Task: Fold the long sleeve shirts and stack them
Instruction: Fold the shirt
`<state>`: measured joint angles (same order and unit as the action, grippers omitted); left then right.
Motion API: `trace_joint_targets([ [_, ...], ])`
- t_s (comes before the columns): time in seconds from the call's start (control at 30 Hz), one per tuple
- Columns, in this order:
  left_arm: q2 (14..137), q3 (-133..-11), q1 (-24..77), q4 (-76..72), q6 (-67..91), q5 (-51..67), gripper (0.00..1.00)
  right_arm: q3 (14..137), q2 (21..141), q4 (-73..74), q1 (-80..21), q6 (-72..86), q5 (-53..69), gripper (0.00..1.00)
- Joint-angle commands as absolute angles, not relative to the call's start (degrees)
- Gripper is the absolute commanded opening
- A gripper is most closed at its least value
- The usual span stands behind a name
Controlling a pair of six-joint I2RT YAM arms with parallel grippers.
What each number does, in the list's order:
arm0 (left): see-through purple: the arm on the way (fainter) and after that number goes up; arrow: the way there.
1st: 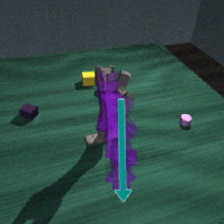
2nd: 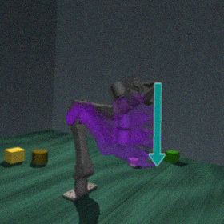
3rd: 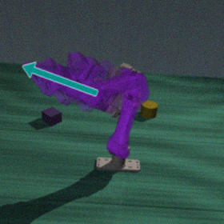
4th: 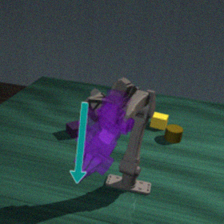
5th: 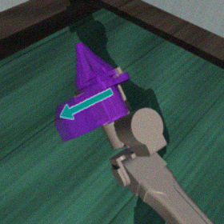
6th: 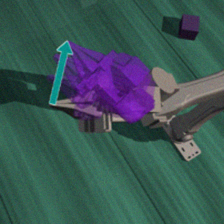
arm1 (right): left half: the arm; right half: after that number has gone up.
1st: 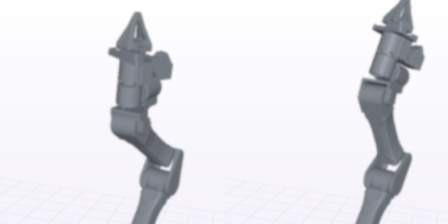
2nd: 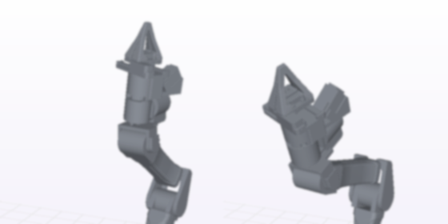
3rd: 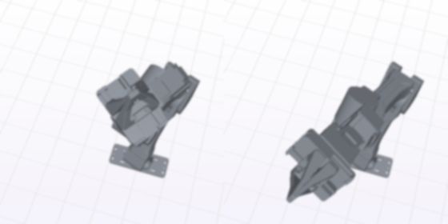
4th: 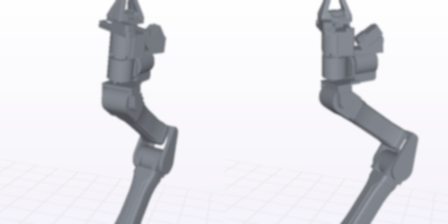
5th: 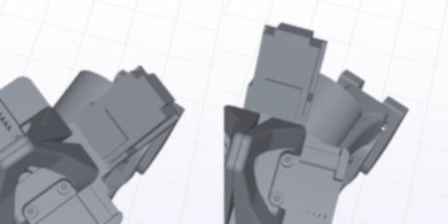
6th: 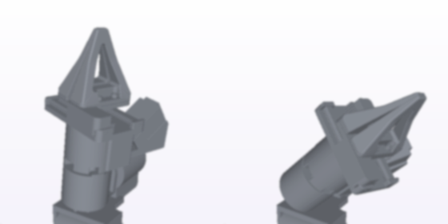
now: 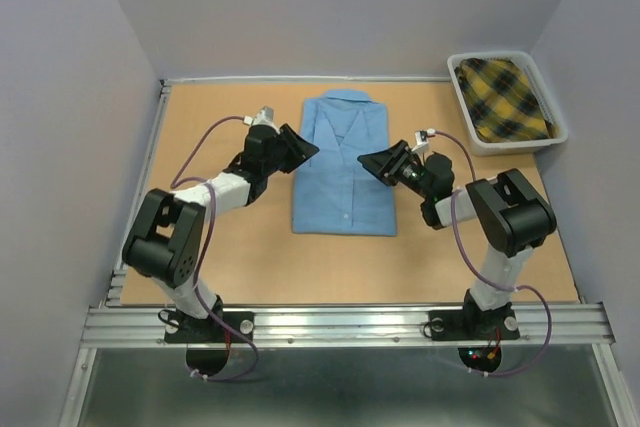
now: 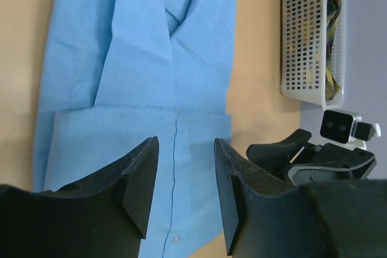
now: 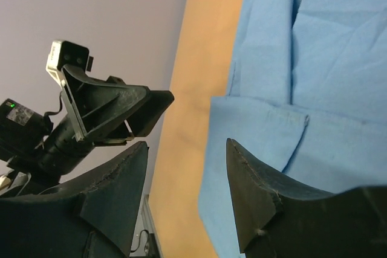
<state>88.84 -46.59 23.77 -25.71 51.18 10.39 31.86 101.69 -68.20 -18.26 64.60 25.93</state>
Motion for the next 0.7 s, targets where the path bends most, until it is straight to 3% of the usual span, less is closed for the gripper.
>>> trace_joint_targets([
  [0.0, 96.7, -53.2, 23.0, -27.6, 47.6, 14.6, 0.53, 38.5, 107.6, -67.4, -17.1, 65.0, 24.6, 0.6],
  [0.17, 106.2, -54.9, 21.9, -32.2, 50.2, 17.6, 0.52, 43.0, 114.7, -67.4, -14.4, 65.7, 24.6, 0.6],
  [0.43, 110.0, -45.4, 18.5, -44.8, 53.6, 18.7, 0.52, 41.0, 123.7, -67.8, -12.9, 64.5, 23.4, 0.6],
  [0.67, 108.3, -41.2, 15.0, -49.0, 56.1, 20.9, 0.52, 35.8, 119.3, -68.6, -10.8, 62.7, 22.1, 0.6],
])
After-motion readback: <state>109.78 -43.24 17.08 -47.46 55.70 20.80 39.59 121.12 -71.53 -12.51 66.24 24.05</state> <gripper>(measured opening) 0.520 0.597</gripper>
